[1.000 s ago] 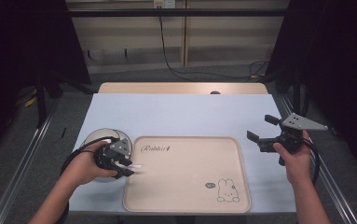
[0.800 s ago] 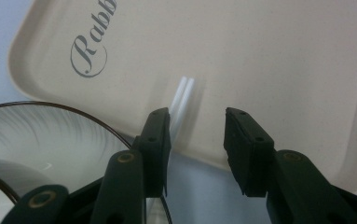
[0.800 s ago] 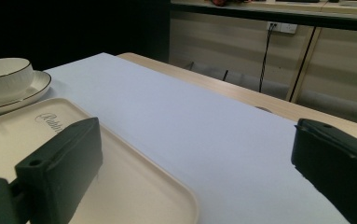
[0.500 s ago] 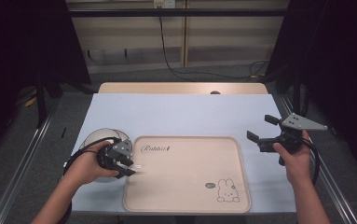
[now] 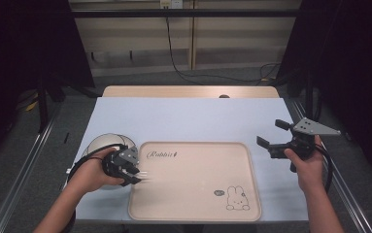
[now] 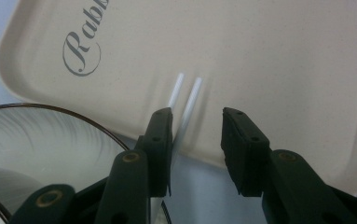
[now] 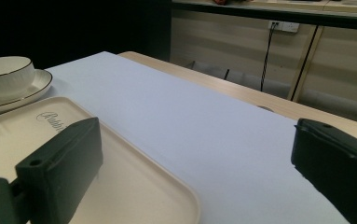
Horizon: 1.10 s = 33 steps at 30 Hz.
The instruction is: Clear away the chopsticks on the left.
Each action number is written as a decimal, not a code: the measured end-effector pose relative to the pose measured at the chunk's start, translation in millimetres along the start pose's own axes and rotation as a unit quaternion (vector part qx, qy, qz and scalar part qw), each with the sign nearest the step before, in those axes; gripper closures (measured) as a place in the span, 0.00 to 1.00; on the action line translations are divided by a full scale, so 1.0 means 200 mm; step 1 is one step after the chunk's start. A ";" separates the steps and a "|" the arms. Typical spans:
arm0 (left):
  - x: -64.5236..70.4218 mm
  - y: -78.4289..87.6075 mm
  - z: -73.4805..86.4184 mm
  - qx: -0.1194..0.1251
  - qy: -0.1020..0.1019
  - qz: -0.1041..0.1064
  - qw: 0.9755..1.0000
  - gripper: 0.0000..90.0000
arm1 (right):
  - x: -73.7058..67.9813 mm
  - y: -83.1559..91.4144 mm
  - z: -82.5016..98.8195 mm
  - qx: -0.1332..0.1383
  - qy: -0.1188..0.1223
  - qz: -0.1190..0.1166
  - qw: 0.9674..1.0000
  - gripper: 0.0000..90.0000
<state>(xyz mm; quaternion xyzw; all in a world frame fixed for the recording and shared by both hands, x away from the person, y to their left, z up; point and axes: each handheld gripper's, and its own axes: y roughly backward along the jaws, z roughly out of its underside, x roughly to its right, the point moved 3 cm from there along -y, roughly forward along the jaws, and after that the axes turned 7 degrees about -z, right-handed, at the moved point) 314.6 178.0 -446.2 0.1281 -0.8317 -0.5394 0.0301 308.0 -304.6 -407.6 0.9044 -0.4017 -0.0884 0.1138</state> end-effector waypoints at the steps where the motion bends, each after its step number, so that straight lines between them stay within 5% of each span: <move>1: 0.00 0.00 0.00 0.000 0.000 0.000 1.000 0.72 | 0.00 0.00 0.00 0.000 0.000 0.000 1.000 0.02; 33: 0.00 -0.04 -0.02 -0.037 -0.030 0.000 0.999 0.78 | 0.00 0.00 0.00 0.000 0.005 -0.001 1.000 0.02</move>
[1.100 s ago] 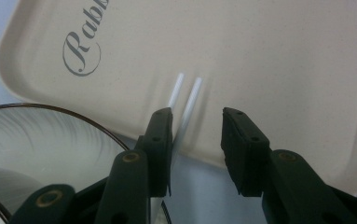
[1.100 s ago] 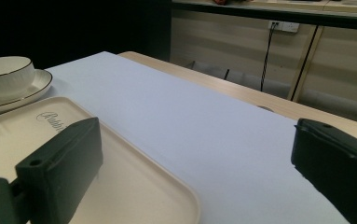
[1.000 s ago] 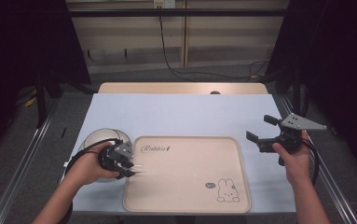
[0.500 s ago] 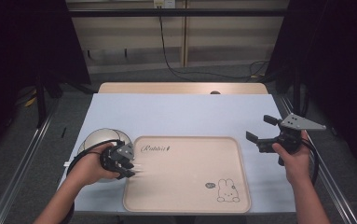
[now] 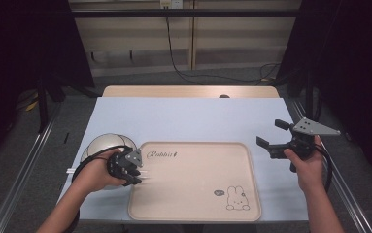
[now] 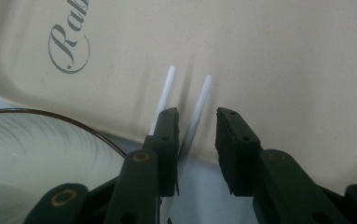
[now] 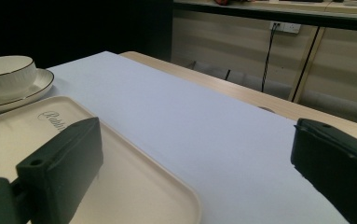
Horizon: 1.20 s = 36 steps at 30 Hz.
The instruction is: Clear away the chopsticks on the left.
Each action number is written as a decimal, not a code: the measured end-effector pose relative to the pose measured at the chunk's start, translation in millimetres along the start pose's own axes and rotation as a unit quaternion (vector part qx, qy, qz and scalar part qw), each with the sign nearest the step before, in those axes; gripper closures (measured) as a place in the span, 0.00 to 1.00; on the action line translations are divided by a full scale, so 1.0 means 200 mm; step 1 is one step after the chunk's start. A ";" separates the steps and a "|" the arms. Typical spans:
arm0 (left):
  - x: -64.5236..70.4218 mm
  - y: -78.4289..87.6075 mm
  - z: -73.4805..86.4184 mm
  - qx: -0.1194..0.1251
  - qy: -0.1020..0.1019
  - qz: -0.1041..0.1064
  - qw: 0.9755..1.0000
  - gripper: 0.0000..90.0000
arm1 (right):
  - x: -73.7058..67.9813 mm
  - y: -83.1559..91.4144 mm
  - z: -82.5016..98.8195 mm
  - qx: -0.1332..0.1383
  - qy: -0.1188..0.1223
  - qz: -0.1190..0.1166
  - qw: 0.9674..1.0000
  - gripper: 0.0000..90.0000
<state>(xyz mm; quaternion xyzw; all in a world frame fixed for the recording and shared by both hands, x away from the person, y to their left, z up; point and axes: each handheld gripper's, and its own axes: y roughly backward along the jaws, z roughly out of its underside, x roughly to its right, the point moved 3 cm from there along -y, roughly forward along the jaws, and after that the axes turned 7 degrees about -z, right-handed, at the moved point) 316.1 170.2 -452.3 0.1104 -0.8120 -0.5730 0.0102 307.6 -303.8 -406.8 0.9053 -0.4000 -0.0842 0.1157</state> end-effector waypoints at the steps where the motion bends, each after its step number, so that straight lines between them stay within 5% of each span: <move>1: 0.00 -0.01 0.00 -0.003 -0.003 0.003 1.000 0.79 | 0.00 0.00 0.00 0.000 0.000 0.001 1.000 0.02; 26: 0.00 -0.05 -0.02 -0.018 -0.005 0.014 1.000 0.90 | 0.00 0.00 0.00 0.000 -0.001 0.001 1.000 0.02; 34: -0.02 -0.02 -0.04 0.000 0.037 -0.001 0.999 0.97 | 0.00 0.01 0.00 0.001 -0.005 0.003 1.000 0.02; 35: -0.03 0.01 -0.06 0.027 0.054 -0.002 0.998 0.97 | 0.01 0.01 0.00 0.002 -0.004 0.004 1.000 0.02; 36: -0.03 0.01 -0.06 0.027 0.054 -0.002 0.998 0.97 | 0.01 0.01 0.00 0.002 -0.004 0.004 1.000 0.02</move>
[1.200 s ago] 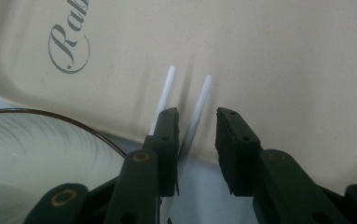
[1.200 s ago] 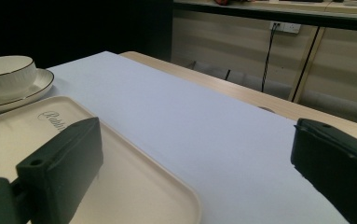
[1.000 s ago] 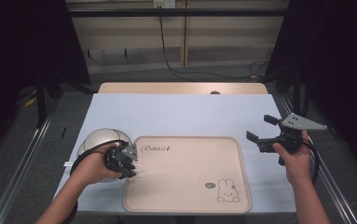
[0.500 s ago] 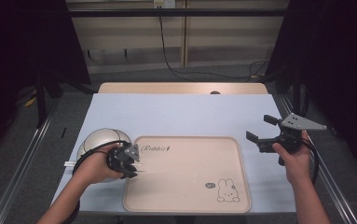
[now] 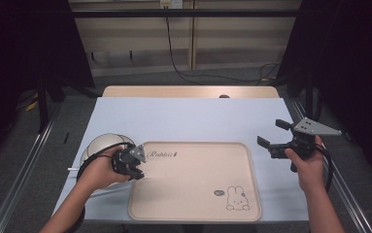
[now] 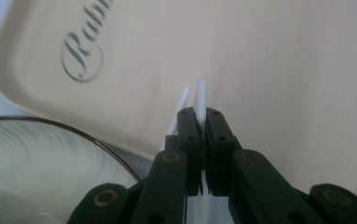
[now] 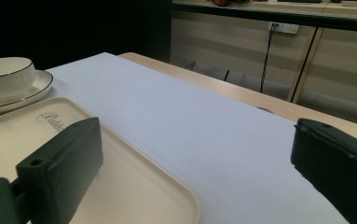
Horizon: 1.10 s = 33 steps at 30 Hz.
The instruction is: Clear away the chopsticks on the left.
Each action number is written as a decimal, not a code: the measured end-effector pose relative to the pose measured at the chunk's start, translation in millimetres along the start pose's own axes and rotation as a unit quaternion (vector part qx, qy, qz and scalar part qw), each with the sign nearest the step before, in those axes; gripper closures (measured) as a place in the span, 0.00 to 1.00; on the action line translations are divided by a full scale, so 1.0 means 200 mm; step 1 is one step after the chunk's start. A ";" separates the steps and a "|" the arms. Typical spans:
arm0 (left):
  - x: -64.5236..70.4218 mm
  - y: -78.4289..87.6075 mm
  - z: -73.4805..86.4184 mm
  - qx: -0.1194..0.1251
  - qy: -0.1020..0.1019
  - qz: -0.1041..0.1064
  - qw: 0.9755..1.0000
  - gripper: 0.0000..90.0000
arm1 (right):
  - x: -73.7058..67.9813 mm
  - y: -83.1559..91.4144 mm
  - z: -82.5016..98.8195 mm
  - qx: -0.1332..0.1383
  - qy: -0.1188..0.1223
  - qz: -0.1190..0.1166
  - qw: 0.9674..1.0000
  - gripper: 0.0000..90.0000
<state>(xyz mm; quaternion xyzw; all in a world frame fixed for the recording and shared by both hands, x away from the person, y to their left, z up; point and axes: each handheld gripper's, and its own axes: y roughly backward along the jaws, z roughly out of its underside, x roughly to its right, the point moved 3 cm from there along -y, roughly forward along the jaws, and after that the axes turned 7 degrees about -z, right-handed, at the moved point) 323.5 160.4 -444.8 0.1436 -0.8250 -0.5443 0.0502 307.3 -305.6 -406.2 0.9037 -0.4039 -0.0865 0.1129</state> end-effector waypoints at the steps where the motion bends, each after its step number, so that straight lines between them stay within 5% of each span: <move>1: -0.01 0.02 -0.01 0.014 0.007 -0.003 1.000 0.97 | 0.00 0.00 0.00 0.000 0.000 0.000 1.000 0.02; 3: -0.03 0.08 -0.05 0.047 0.028 -0.003 0.998 0.97 | 0.00 0.00 0.00 0.000 0.001 0.000 1.000 0.02; 4: -0.03 0.12 -0.06 0.073 0.045 -0.001 0.996 0.97 | 0.00 0.00 0.00 0.000 0.001 0.000 1.000 0.02; 5: -0.08 0.21 -0.09 0.119 0.065 -0.004 0.991 0.97 | 0.00 0.00 0.00 0.003 0.000 -0.002 1.000 0.02; 6: -0.08 0.21 -0.09 0.119 0.065 -0.004 0.991 0.97 | 0.00 0.00 0.00 0.003 0.000 -0.002 1.000 0.02; 7: -0.10 0.30 -0.13 0.200 0.116 0.012 0.973 0.97 | 0.00 0.00 0.00 0.002 -0.002 -0.002 1.000 0.02; 8: -0.10 0.30 -0.13 0.200 0.116 0.012 0.973 0.97 | 0.00 0.00 0.00 0.002 -0.002 -0.002 1.000 0.02; 9: -0.13 0.39 -0.16 0.250 0.128 0.006 0.960 0.97 | 0.00 0.00 0.00 0.003 -0.004 -0.003 1.000 0.02; 10: -0.13 0.39 -0.16 0.250 0.128 0.006 0.960 0.97 | 0.00 0.00 0.00 0.003 -0.004 -0.003 1.000 0.02; 11: -0.14 0.45 -0.18 0.296 0.147 0.015 0.944 0.97 | 0.00 0.00 0.00 0.002 -0.003 -0.005 1.000 0.02; 12: -0.14 0.45 -0.18 0.296 0.147 0.015 0.944 0.97 | 0.00 0.00 0.00 0.002 -0.003 -0.005 1.000 0.02; 13: -0.15 0.49 -0.20 0.325 0.161 0.024 0.932 0.97 | 0.00 0.00 0.00 0.003 -0.003 -0.006 1.000 0.02; 14: -0.15 0.49 -0.20 0.325 0.161 0.024 0.932 0.97 | 0.00 0.00 0.00 0.003 -0.003 -0.006 1.000 0.02; 15: -0.16 0.51 -0.22 0.351 0.169 0.024 0.921 0.97 | 0.00 0.00 0.00 0.004 -0.006 -0.006 1.000 0.02; 16: -0.16 0.51 -0.22 0.351 0.169 0.024 0.921 0.97 | 0.00 0.00 0.00 0.004 -0.006 -0.006 1.000 0.02; 17: -0.17 0.53 -0.23 0.372 0.177 0.018 0.911 0.97 | 0.00 0.00 0.00 0.005 -0.006 -0.007 1.000 0.02; 18: -0.17 0.53 -0.23 0.372 0.177 0.018 0.911 0.97 | 0.00 0.00 0.00 0.005 -0.008 -0.007 1.000 0.02; 20: -0.17 0.54 -0.26 0.390 0.179 0.015 0.903 0.97 | 0.00 -0.01 0.00 0.004 -0.004 -0.008 1.000 0.02; 21: -0.17 0.54 -0.26 0.391 0.178 0.020 0.903 0.97 | 0.00 -0.01 0.00 0.004 -0.004 -0.008 1.000 0.02; 22: -0.17 0.54 -0.27 0.398 0.182 0.023 0.899 0.97 | 0.00 -0.01 0.00 0.003 -0.004 -0.007 1.000 0.02; 24: -0.17 0.54 -0.28 0.393 0.184 0.022 0.901 0.97 | 0.00 -0.01 0.00 0.003 -0.004 -0.007 1.000 0.02; 28: -0.16 0.52 -0.29 0.394 0.199 0.029 0.897 0.97 | 0.00 -0.01 0.00 0.004 -0.006 -0.008 1.000 0.02; 30: -0.16 0.50 -0.30 0.386 0.205 0.024 0.899 0.97 | 0.00 -0.01 0.00 0.003 -0.004 -0.005 1.000 0.02; 31: -0.17 0.49 -0.31 0.387 0.221 0.031 0.895 0.97 | 0.00 -0.01 0.00 0.004 -0.005 -0.006 1.000 0.02; 33: -0.17 0.47 -0.31 0.379 0.232 0.030 0.896 0.97 | 0.00 -0.01 0.00 0.004 -0.004 -0.008 1.000 0.02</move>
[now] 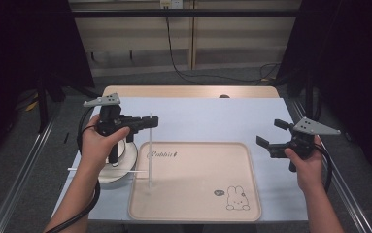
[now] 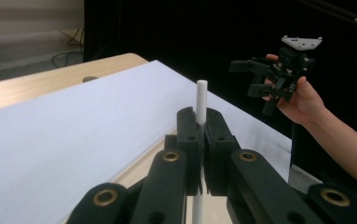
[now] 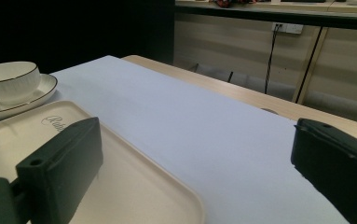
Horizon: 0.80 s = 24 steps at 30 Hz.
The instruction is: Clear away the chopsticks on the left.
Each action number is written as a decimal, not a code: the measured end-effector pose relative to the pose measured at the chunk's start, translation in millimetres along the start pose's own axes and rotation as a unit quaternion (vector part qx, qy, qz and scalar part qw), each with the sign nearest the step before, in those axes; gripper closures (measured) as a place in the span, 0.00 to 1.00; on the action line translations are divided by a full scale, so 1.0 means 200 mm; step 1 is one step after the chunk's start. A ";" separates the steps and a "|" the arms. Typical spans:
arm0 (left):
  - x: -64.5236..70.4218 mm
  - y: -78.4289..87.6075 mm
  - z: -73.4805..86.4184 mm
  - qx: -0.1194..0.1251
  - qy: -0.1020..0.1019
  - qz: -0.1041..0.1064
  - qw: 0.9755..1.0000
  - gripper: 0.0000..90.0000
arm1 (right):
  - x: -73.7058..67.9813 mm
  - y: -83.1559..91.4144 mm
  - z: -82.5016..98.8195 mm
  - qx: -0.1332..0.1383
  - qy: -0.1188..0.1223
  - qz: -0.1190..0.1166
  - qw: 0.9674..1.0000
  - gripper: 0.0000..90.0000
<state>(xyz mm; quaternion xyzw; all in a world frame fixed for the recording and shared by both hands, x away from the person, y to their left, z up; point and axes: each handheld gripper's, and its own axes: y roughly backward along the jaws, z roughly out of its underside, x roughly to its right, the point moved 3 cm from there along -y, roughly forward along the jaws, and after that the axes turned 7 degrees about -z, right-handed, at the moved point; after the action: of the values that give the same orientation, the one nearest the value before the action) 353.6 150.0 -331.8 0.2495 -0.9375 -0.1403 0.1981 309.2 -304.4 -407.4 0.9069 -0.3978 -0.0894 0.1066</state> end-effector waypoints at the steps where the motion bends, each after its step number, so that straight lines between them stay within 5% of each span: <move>1: 0.00 0.00 0.00 0.000 0.000 0.000 1.000 0.97 | 0.00 0.00 0.00 0.000 0.000 0.000 1.000 0.02; 11: -0.02 -0.09 0.07 -0.038 0.028 -0.029 0.998 0.97 | 0.00 0.01 0.00 0.001 -0.004 0.001 1.000 0.02; 17: -0.05 -0.13 0.11 -0.059 0.060 -0.044 0.995 0.97 | 0.01 0.01 0.00 -0.001 -0.002 0.002 1.000 0.02; 20: -0.06 -0.15 0.14 -0.069 0.097 -0.067 0.991 0.97 | 0.01 0.01 0.00 0.000 -0.004 0.003 1.000 0.02; 22: -0.06 -0.16 0.14 -0.072 0.095 -0.074 0.990 0.97 | 0.01 0.01 0.00 0.001 -0.004 0.003 1.000 0.02; 24: -0.06 -0.18 0.16 -0.082 0.099 -0.104 0.986 0.97 | 0.01 0.01 0.00 0.002 -0.004 0.004 1.000 0.02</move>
<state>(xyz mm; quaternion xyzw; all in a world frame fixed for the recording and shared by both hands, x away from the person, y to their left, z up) 363.3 130.9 -376.6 0.3410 -0.8677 -0.2110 0.2938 308.9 -307.0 -406.4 0.9050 -0.4022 -0.0920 0.1038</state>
